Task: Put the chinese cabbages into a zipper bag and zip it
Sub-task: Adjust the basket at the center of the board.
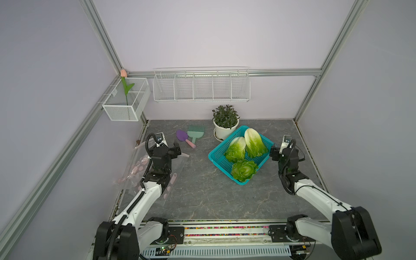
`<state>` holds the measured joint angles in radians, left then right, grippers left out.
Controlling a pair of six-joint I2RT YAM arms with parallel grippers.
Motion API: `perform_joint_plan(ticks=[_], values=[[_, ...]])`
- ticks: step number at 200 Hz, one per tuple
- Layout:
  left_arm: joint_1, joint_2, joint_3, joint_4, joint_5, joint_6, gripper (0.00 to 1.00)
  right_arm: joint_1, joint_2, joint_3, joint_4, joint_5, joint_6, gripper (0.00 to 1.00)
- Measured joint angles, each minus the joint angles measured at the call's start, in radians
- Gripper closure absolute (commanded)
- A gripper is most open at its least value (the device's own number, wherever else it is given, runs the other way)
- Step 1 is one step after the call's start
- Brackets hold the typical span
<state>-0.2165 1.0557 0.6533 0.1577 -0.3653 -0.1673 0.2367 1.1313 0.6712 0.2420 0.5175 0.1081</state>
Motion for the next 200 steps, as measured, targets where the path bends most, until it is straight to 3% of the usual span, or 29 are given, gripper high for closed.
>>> perform_joint_plan(ticks=[21, 31, 43, 65, 91, 113, 133, 200], values=[[0.0, -0.041, 0.091, -0.191, -0.006, -0.124, 0.01, -0.017, -0.086, 0.092, -0.176, -0.166, 0.122, 0.11], [0.003, -0.056, 0.119, -0.268, 0.013, -0.187, 0.01, -0.042, -0.122, 0.088, -0.233, -0.285, 0.174, 0.05], [0.029, -0.076, 0.135, -0.344, 0.087, -0.243, 0.0, -0.063, -0.13, 0.092, -0.305, -0.405, 0.233, 0.0], [0.102, -0.093, 0.15, -0.468, 0.224, -0.295, 0.12, 0.0, -0.058, 0.153, -0.472, -0.513, 0.312, 0.03], [0.111, -0.082, 0.231, -0.655, 0.299, -0.289, 0.13, 0.203, 0.08, 0.31, -0.671, -0.478, 0.336, 0.04], [0.111, -0.086, 0.29, -0.772, 0.298, -0.286, 0.13, 0.412, 0.214, 0.476, -0.79, -0.378, 0.327, 0.03], [0.111, -0.094, 0.299, -0.851, 0.283, -0.284, 0.13, 0.539, 0.362, 0.623, -0.838, -0.303, 0.303, 0.02], [0.111, -0.076, 0.238, -0.913, 0.242, -0.301, 0.09, 0.685, 0.801, 0.912, -0.896, -0.209, 0.206, 0.04]])
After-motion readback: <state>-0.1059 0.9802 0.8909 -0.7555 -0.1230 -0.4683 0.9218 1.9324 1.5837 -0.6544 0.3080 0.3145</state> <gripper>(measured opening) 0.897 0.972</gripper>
